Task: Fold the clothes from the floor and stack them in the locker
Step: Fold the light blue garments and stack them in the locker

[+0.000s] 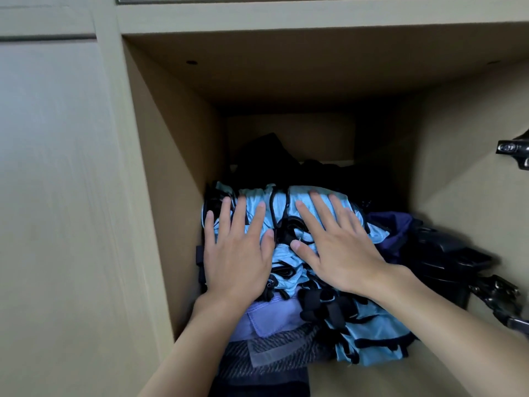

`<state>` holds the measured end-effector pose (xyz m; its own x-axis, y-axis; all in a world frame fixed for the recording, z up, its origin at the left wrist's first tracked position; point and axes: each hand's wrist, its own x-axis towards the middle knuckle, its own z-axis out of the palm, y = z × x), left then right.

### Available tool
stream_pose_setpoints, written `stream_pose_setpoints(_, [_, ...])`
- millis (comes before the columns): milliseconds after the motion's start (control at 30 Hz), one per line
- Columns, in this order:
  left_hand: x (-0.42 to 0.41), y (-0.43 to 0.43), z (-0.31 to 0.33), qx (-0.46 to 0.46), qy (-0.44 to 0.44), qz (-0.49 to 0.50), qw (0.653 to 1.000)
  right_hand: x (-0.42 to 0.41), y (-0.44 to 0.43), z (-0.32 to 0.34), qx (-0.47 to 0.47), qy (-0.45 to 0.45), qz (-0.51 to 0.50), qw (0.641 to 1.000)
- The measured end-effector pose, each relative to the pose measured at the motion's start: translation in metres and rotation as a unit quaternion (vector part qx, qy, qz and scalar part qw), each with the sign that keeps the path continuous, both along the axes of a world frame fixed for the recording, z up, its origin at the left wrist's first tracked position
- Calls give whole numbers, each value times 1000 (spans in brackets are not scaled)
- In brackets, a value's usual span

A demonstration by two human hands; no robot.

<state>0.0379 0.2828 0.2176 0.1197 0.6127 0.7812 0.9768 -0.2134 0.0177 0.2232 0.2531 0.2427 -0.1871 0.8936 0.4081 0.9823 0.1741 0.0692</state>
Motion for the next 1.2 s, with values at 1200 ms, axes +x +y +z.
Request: stream_pose_setpoints(1200, [2,-103,59,-207,-17,-158,965,-17,-135,22,-19,77,-85,993])
